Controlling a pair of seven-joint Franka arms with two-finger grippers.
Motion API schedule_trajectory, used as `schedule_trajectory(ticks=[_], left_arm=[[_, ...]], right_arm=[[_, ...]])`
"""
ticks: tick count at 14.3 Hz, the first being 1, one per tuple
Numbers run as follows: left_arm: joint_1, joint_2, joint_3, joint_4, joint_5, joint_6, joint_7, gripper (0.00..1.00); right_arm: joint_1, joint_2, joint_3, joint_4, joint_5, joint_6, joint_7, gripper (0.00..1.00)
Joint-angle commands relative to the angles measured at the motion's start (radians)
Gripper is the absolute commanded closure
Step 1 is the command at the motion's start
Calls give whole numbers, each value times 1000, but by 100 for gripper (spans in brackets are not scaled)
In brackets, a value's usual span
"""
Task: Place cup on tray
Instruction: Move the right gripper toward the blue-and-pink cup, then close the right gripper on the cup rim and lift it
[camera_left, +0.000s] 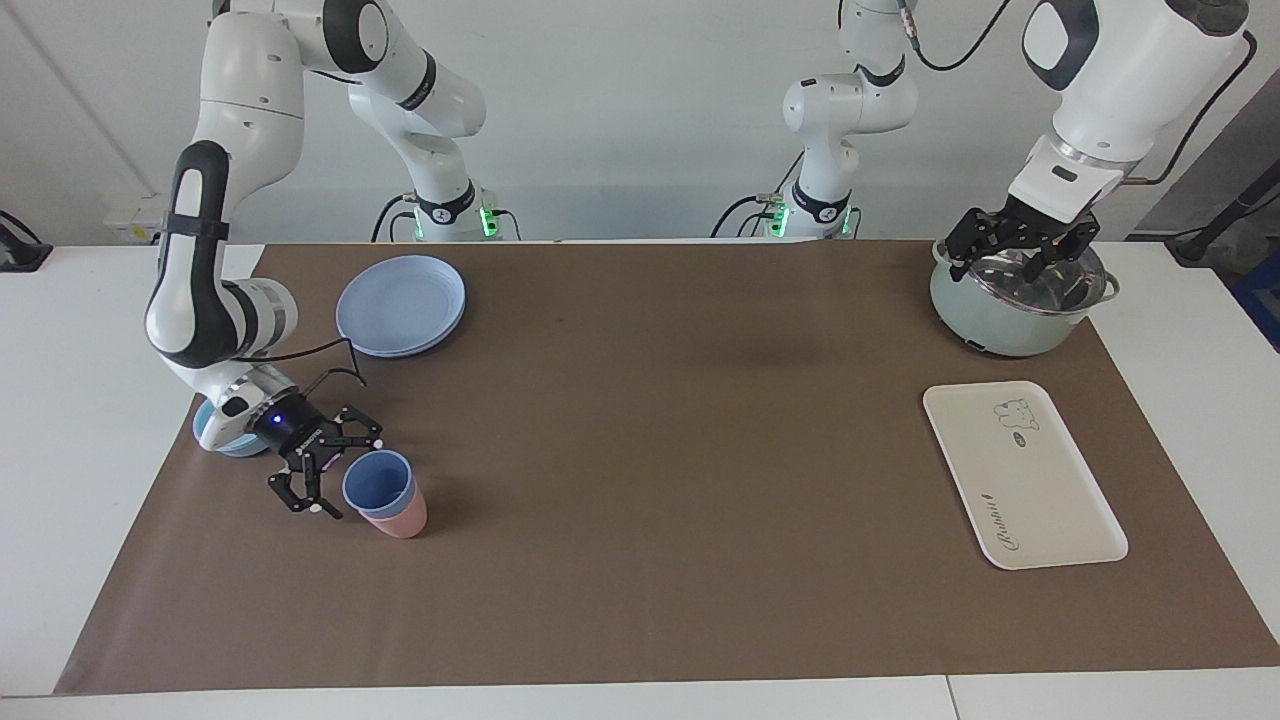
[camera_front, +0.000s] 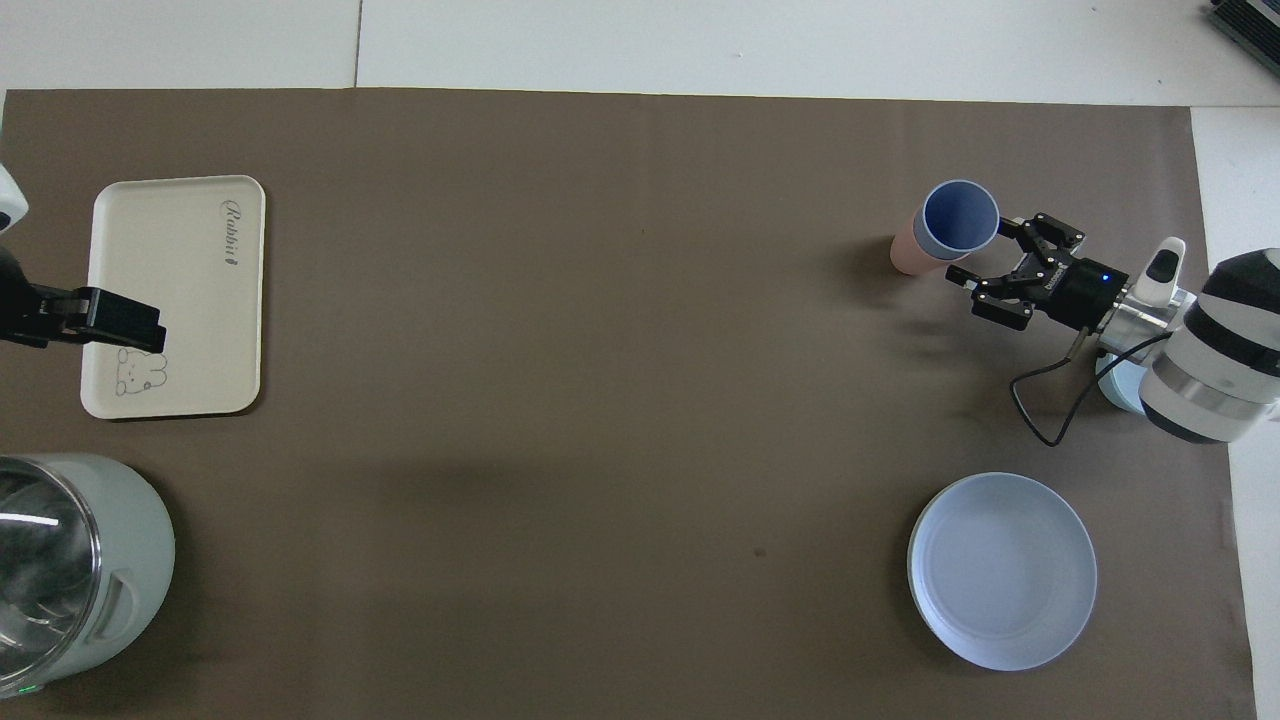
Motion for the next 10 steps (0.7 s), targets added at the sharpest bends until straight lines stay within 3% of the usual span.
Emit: schedule_trajectory(ticks=[1, 10], left_arm=[[11, -23, -5, -21, -2, -7, 10, 0], [11, -24, -5, -23, -2, -7, 10, 0]], right_arm=[[30, 19, 5, 20, 72, 32, -26, 0], [43, 22, 5, 11, 74, 46, -83, 0]])
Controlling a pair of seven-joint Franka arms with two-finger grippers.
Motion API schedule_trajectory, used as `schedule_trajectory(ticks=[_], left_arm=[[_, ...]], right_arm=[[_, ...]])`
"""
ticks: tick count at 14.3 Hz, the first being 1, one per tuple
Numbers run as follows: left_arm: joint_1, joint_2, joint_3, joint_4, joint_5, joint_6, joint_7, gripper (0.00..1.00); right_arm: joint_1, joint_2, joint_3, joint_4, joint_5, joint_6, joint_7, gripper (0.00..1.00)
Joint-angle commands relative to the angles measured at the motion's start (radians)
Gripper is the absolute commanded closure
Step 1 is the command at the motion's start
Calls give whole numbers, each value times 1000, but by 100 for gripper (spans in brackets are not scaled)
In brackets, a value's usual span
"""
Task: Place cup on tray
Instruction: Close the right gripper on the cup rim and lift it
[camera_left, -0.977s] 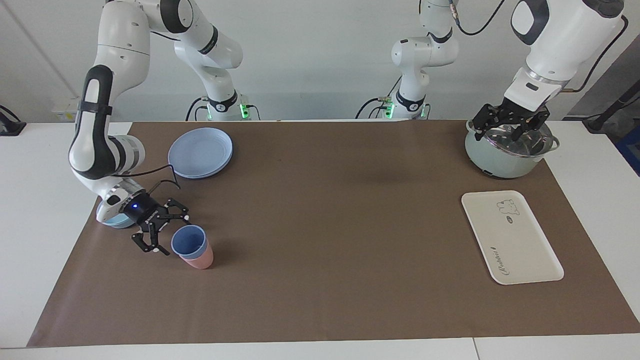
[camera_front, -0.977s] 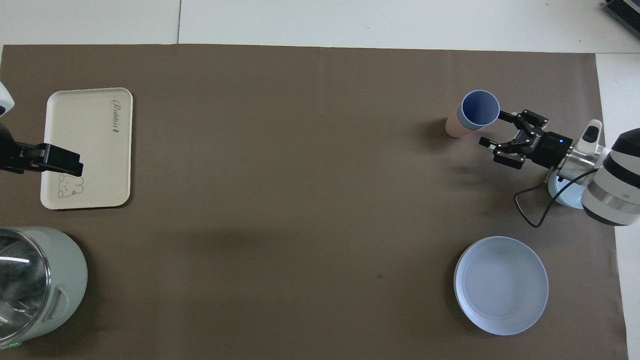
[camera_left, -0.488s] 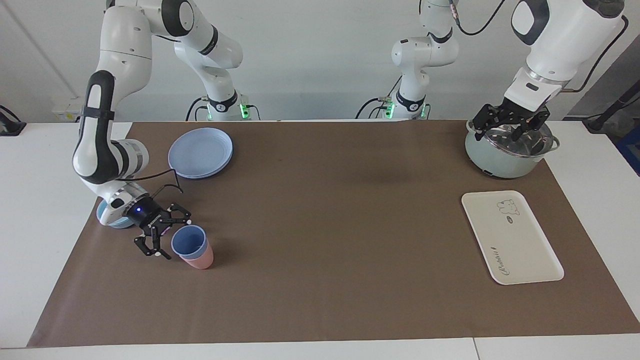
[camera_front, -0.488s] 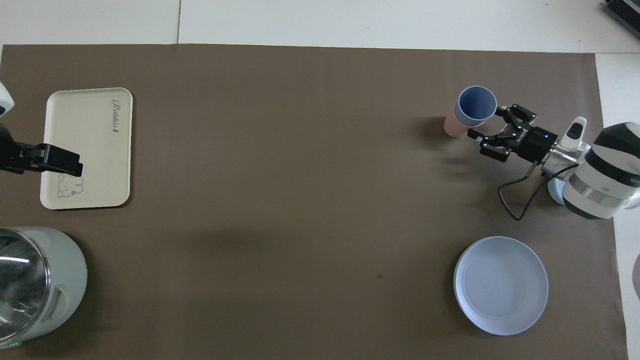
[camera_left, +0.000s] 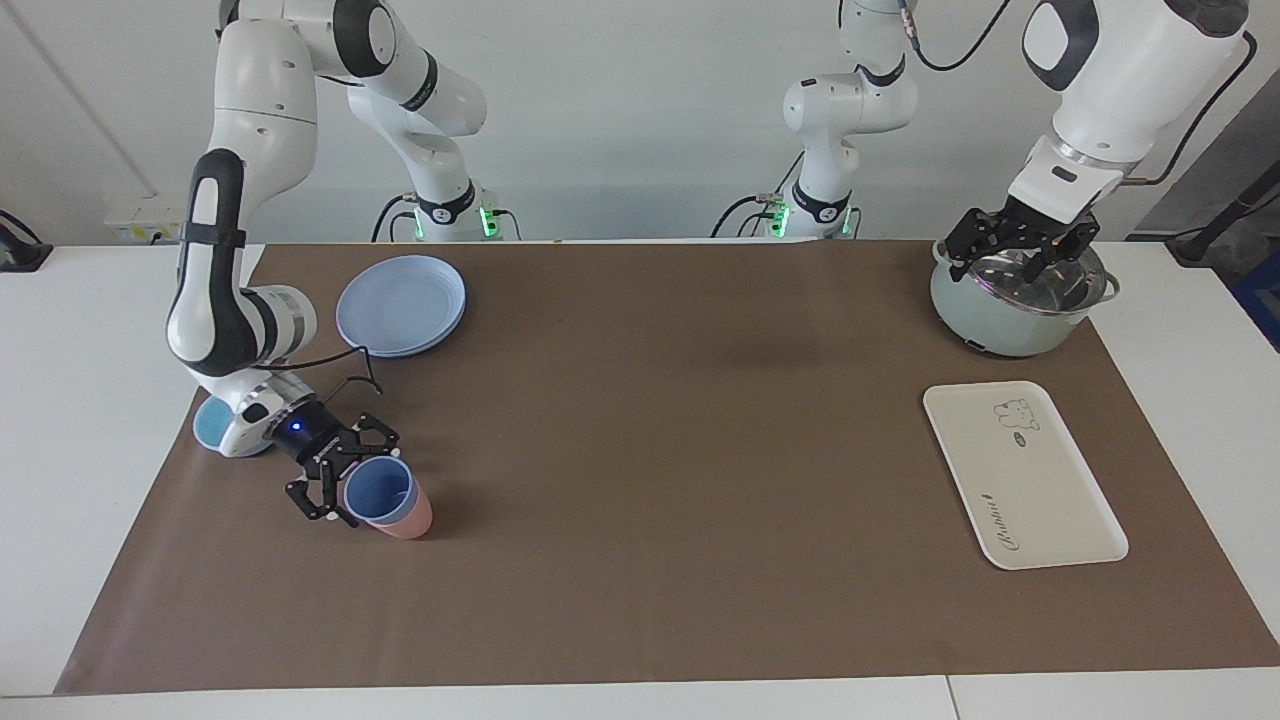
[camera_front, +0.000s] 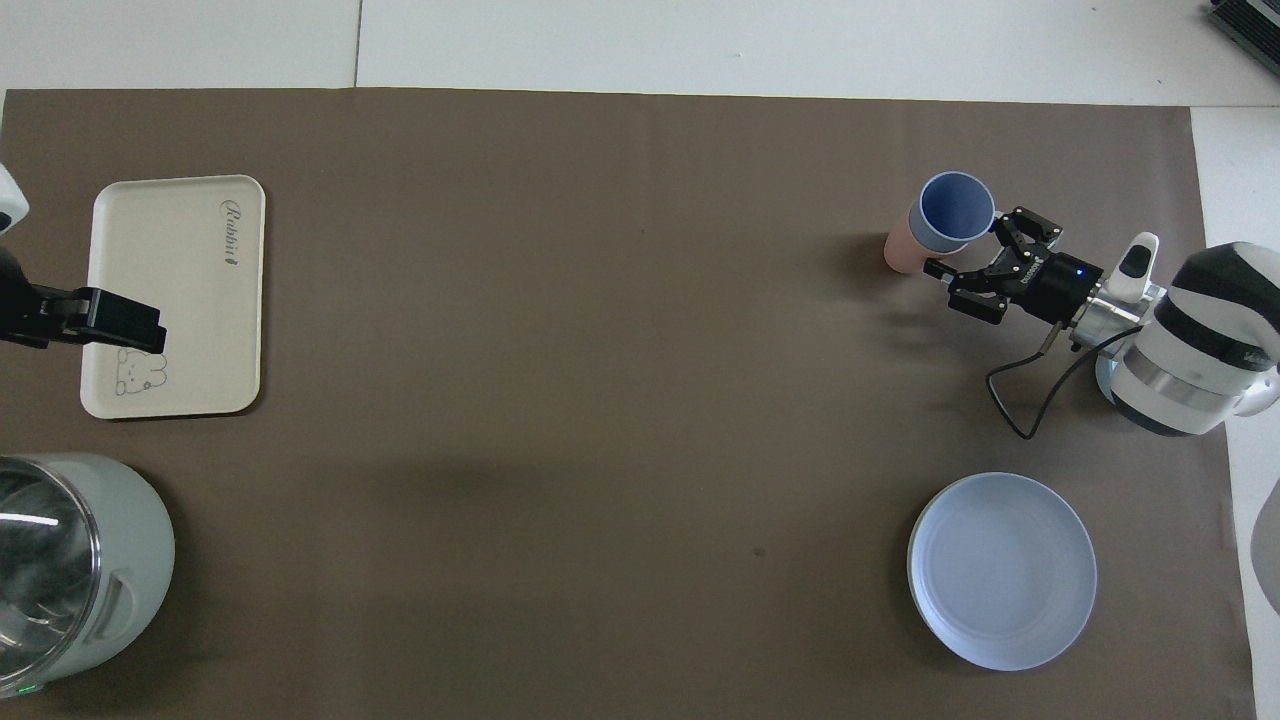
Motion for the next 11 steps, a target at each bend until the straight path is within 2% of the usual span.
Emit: schedule_trajectory(ticks=[1, 7, 11], left_arm=[[11, -24, -5, -21, -2, -7, 10, 0], [11, -24, -5, -21, -2, -7, 10, 0], [11, -24, -5, -21, -2, -5, 9, 0]], right_arm=[[11, 11, 5, 4, 29, 11, -46, 0], [35, 11, 5, 3, 37, 16, -57, 0], [63, 11, 5, 0, 100, 46, -84, 0]])
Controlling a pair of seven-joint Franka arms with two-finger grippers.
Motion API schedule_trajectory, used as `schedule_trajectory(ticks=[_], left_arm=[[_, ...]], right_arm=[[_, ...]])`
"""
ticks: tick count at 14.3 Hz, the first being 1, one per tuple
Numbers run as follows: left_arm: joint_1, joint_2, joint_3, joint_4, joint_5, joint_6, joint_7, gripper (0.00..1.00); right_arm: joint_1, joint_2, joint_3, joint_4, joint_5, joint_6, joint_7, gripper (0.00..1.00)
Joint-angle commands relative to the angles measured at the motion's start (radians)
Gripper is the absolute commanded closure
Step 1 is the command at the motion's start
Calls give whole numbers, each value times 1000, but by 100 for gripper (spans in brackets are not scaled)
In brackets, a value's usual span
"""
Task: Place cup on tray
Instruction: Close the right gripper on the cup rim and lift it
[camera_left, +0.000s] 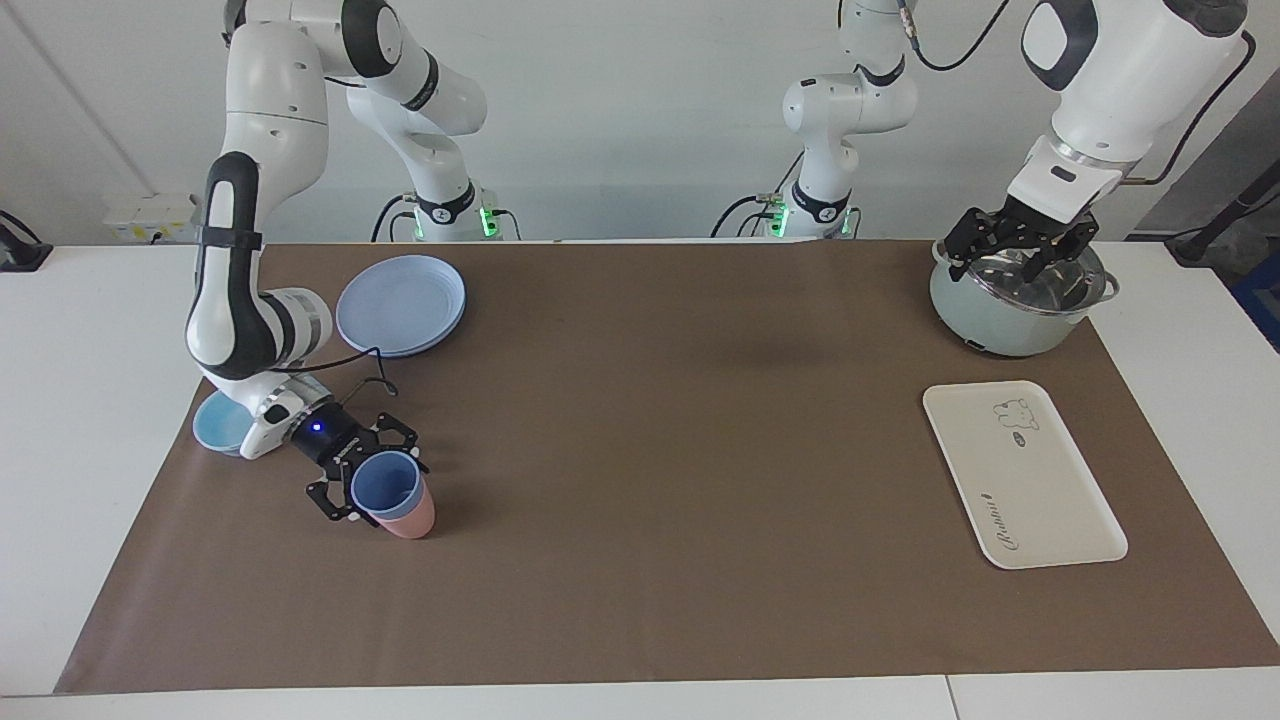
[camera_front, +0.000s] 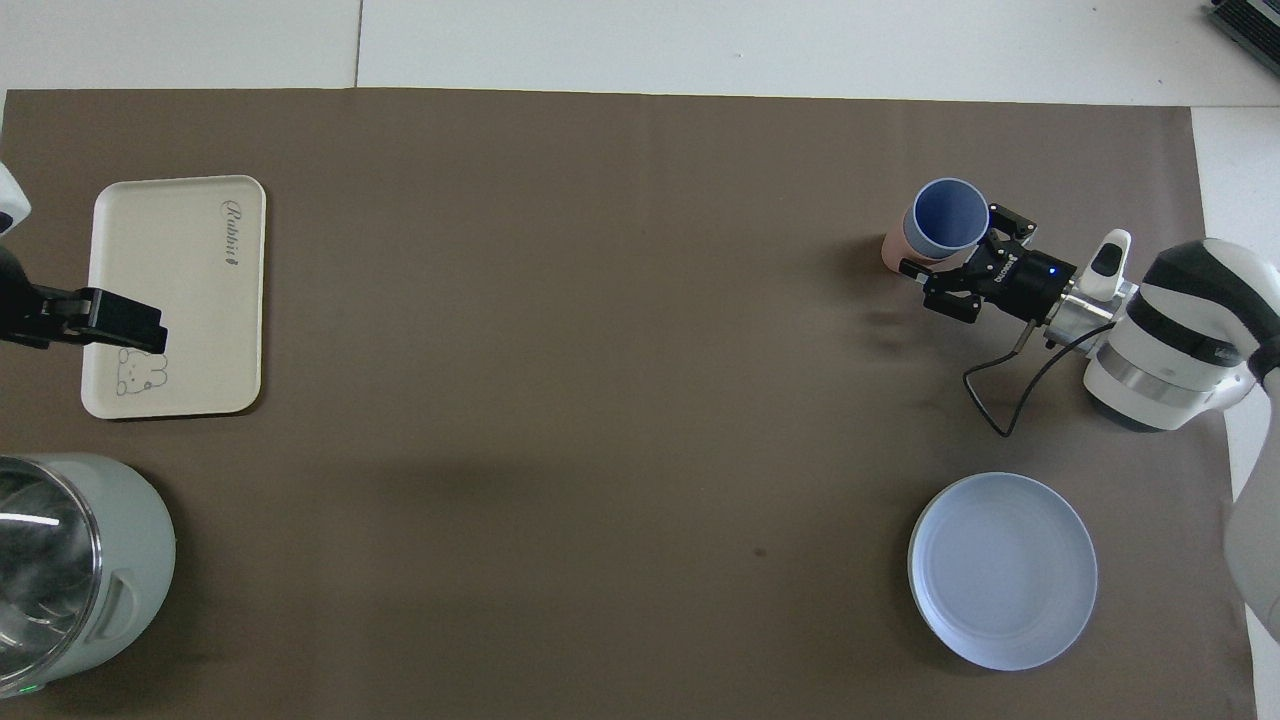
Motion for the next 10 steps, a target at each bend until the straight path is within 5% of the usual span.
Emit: schedule_trajectory(ticks=[1, 2, 3, 4, 10], left_arm=[[11, -24, -5, -21, -2, -5, 9, 0], [11, -24, -5, -21, -2, -5, 9, 0], [11, -24, -5, -21, -2, -5, 9, 0], [11, -24, -5, -23, -2, -3, 9, 0], [11, -24, -5, -18, -2, 4, 10, 0]], right_arm=[[9, 8, 4, 1, 50, 30, -46, 0], [9, 8, 4, 1, 50, 30, -46, 2], [9, 8, 4, 2, 50, 30, -46, 36], [9, 7, 4, 5, 51, 31, -43, 98], [43, -45, 4, 10, 25, 102, 28, 100]])
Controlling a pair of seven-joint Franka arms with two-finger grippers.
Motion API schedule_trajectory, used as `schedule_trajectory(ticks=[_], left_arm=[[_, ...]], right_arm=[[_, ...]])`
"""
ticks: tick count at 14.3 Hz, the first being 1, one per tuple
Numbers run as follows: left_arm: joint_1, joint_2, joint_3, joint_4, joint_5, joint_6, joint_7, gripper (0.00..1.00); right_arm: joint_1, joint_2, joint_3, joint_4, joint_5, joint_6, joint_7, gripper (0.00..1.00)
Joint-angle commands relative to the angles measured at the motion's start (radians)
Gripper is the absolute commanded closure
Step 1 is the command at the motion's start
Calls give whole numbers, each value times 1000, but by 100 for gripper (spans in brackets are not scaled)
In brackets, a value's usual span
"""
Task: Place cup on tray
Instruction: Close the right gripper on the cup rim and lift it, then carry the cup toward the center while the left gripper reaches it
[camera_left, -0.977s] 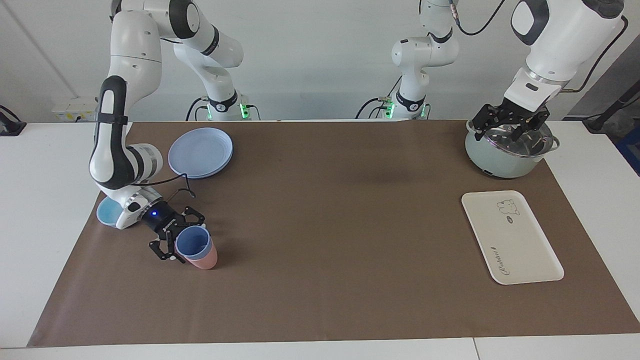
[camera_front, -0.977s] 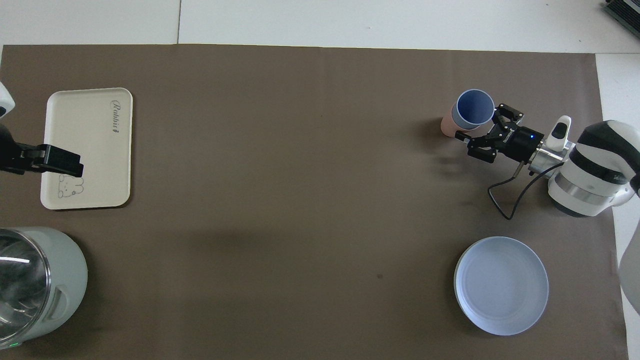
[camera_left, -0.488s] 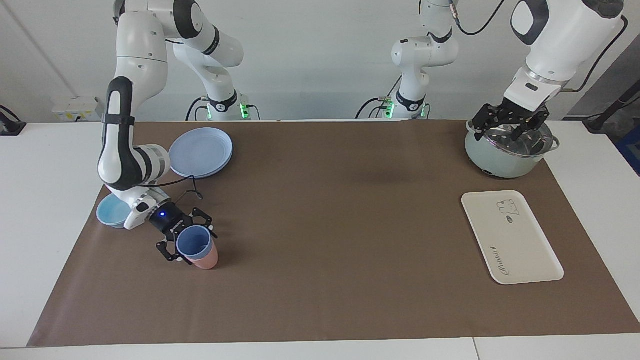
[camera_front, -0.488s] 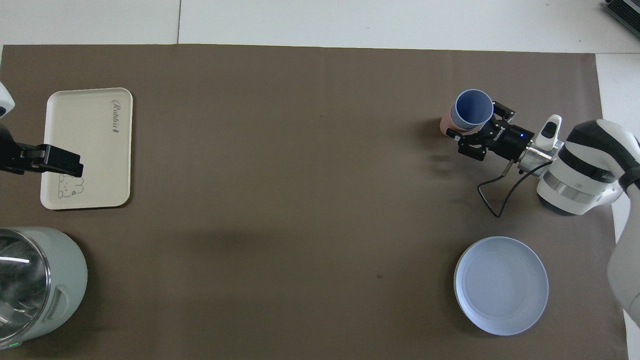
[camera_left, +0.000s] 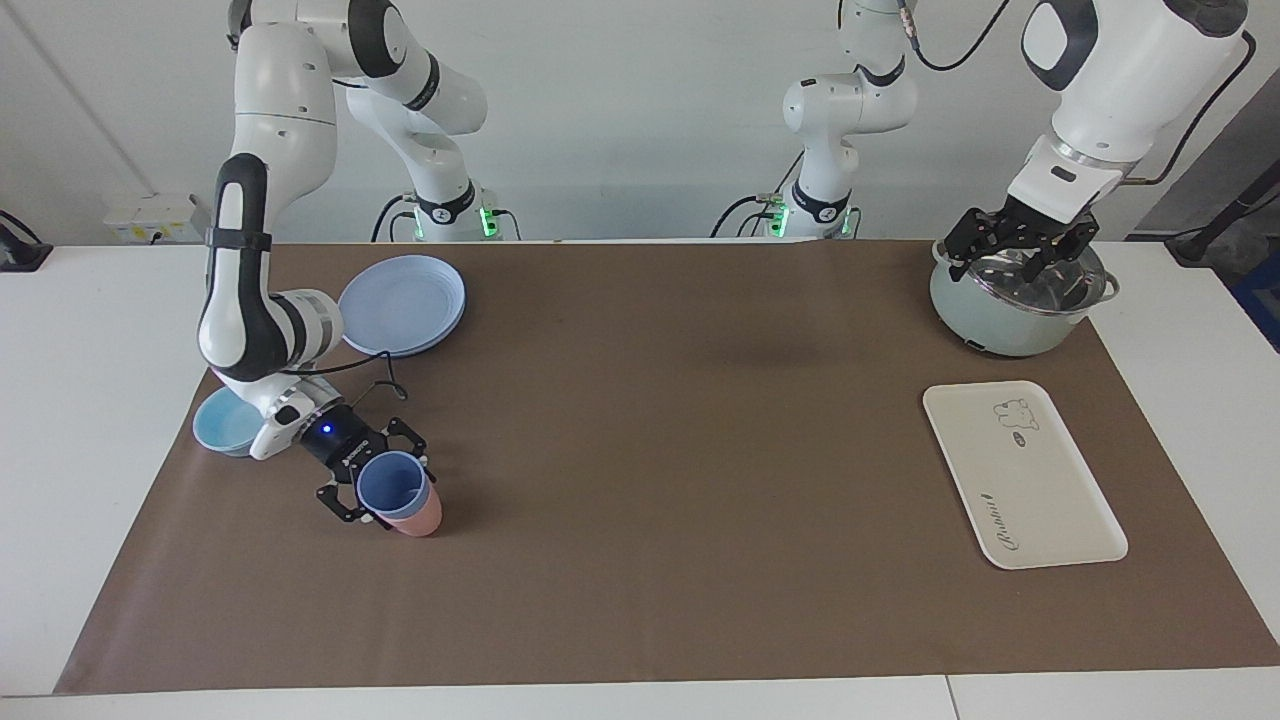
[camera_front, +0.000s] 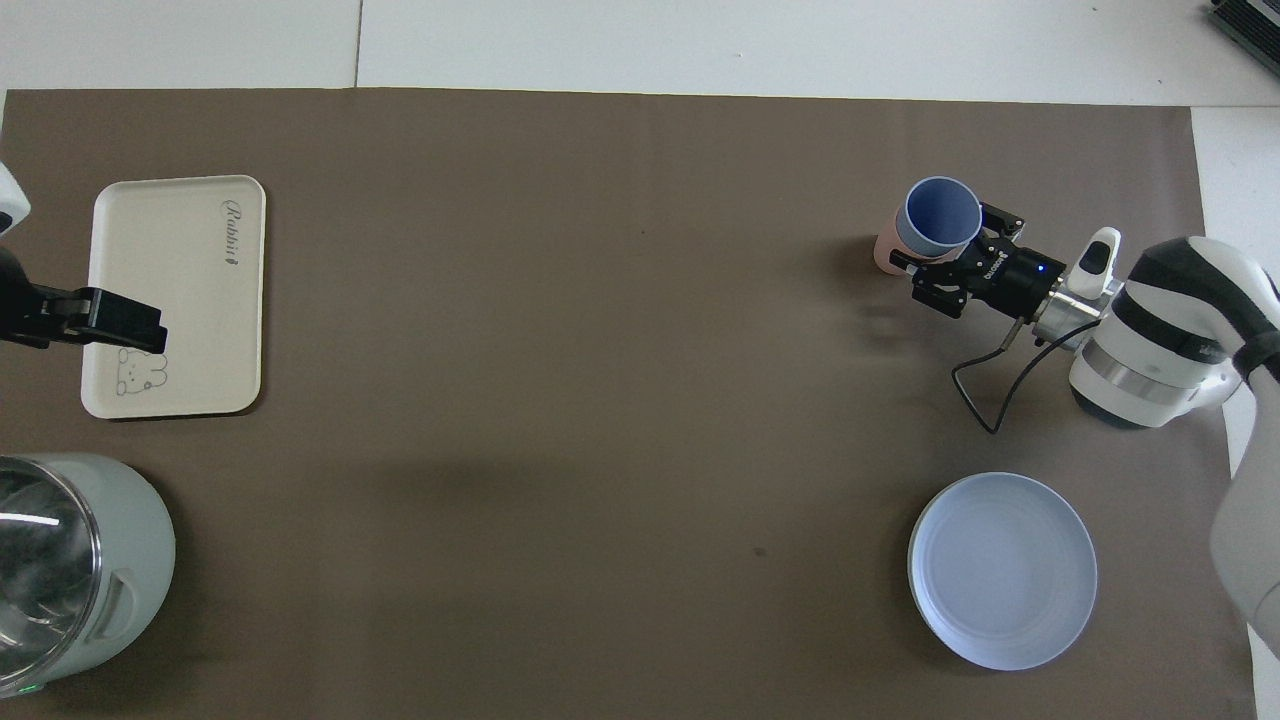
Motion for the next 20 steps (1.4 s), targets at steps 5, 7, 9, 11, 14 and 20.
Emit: schedule_trajectory(ticks=[5, 7, 9, 11, 14, 20], left_arm=[[-6, -13, -14, -6, -30, 32, -88, 0], [-18, -18, -13, -26, -178, 35, -132, 0], [-22, 5, -14, -24, -327, 73, -250, 0], [-89, 66, -16, -18, -492, 169, -401, 0], [-210, 174, -16, -4, -703, 398, -565, 1], [-445, 248, -16, -1, -798, 710, -756, 15]], right_arm=[[76, -187, 1, -1, -410, 164, 381, 100], [105, -250, -1, -1, -621, 163, 536, 100], [119, -293, 2, 2, -794, 155, 680, 100], [168, -341, -1, 5, -969, 150, 792, 100], [225, -396, 4, 22, -1193, 62, 1025, 100], [401, -405, 7, 70, -1463, 3, 1317, 100]])
